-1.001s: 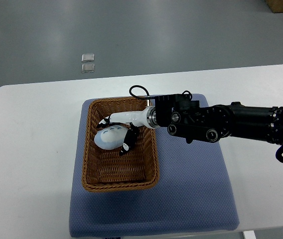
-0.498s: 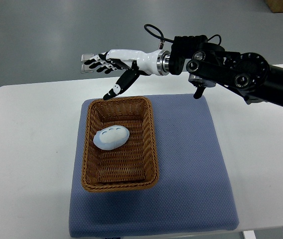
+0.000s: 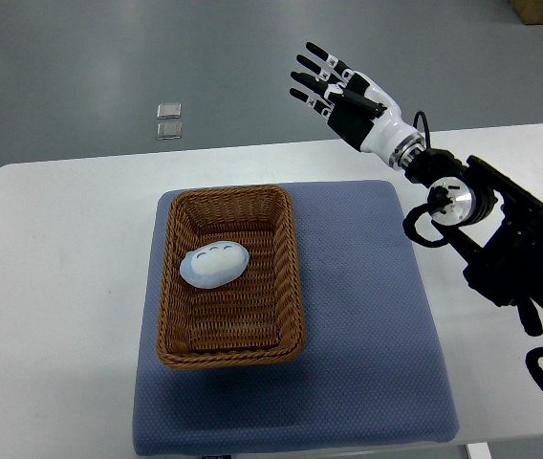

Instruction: Place blue toy in brown basket

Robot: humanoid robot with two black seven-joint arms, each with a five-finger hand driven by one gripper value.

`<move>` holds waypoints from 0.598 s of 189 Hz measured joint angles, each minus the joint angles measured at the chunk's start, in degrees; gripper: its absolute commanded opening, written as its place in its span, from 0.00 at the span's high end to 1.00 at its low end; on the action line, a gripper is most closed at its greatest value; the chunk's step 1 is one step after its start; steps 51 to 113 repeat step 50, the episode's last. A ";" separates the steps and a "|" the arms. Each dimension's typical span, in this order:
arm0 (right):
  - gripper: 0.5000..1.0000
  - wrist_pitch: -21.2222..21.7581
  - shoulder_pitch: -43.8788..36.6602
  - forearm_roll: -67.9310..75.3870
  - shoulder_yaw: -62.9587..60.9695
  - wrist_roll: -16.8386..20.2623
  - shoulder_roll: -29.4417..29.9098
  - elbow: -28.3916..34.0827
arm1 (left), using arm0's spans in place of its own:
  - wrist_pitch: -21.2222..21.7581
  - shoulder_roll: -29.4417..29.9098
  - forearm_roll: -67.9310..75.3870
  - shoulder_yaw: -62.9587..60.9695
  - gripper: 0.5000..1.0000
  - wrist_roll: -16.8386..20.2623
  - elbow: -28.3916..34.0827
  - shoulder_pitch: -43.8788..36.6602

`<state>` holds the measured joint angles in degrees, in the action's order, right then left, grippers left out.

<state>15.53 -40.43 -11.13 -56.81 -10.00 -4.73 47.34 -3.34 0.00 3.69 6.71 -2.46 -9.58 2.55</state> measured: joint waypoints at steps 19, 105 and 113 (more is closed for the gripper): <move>0.17 0.74 4.55 1.83 -3.33 -0.90 1.72 -0.61 | 0.00 0.00 0.00 -0.03 0.00 0.00 0.00 0.01; 0.18 1.02 6.96 2.33 -4.23 -1.23 3.02 -1.78 | 0.00 0.00 0.00 -0.06 0.00 -0.01 0.00 0.00; 0.18 1.02 6.96 2.33 -4.23 -1.23 3.02 -1.78 | 0.00 0.00 0.00 -0.06 0.00 -0.01 0.00 0.00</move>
